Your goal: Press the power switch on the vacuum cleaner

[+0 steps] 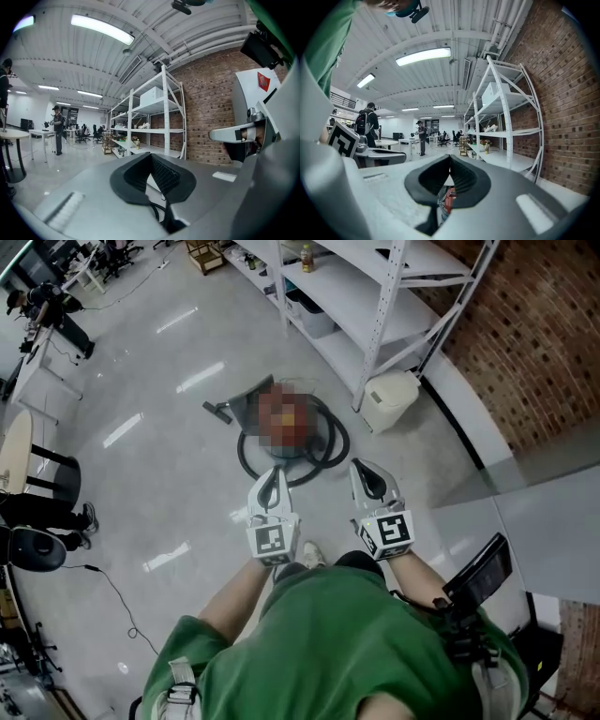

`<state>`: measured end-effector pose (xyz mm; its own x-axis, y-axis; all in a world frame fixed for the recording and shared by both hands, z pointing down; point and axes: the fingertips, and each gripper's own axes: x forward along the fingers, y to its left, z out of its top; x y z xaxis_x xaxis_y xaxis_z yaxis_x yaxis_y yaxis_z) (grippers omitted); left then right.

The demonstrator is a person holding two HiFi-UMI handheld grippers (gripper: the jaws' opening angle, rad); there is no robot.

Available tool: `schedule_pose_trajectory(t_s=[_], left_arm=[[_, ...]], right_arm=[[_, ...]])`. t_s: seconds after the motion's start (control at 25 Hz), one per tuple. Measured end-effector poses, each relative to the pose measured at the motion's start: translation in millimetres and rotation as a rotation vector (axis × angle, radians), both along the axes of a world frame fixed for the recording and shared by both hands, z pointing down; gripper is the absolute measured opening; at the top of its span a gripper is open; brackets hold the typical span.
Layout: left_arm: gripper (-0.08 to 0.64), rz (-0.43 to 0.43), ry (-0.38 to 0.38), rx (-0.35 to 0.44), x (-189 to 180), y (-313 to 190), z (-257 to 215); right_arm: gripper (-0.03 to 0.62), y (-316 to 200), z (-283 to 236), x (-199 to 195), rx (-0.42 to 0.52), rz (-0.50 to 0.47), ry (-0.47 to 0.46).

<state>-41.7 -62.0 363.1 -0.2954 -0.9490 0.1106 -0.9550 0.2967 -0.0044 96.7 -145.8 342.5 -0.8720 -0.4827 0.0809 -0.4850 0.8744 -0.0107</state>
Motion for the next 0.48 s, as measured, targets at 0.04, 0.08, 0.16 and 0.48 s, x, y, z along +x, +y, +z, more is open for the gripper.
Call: schedule_pose_trajectory(t_s=[0.04, 0.08, 0.16, 0.48], left_arm=[[0.006, -0.007, 0.007, 0.003, -5.8, -0.6, -0.4], [0.006, -0.014, 0.012, 0.004, -11.4, -1.0, -0.2], [0.006, -0.037, 0.010, -0.009, -23.8, 0.1, 3.8], [0.006, -0.104, 0.005, -0.021, -61.7, -17.2, 11.0]], right_arm=[[0.003, -0.8, 2.2, -6.9, -0.004, -0.009, 0.005], [0.003, -1.8, 4.3, -13.6, -0.005, -0.019, 0.009], [0.003, -5.3, 6.5, -27.3, -0.003, -0.038, 0.013], [0.003, -37.2, 12.5, -72.7, -0.017, -0.095, 0.020]])
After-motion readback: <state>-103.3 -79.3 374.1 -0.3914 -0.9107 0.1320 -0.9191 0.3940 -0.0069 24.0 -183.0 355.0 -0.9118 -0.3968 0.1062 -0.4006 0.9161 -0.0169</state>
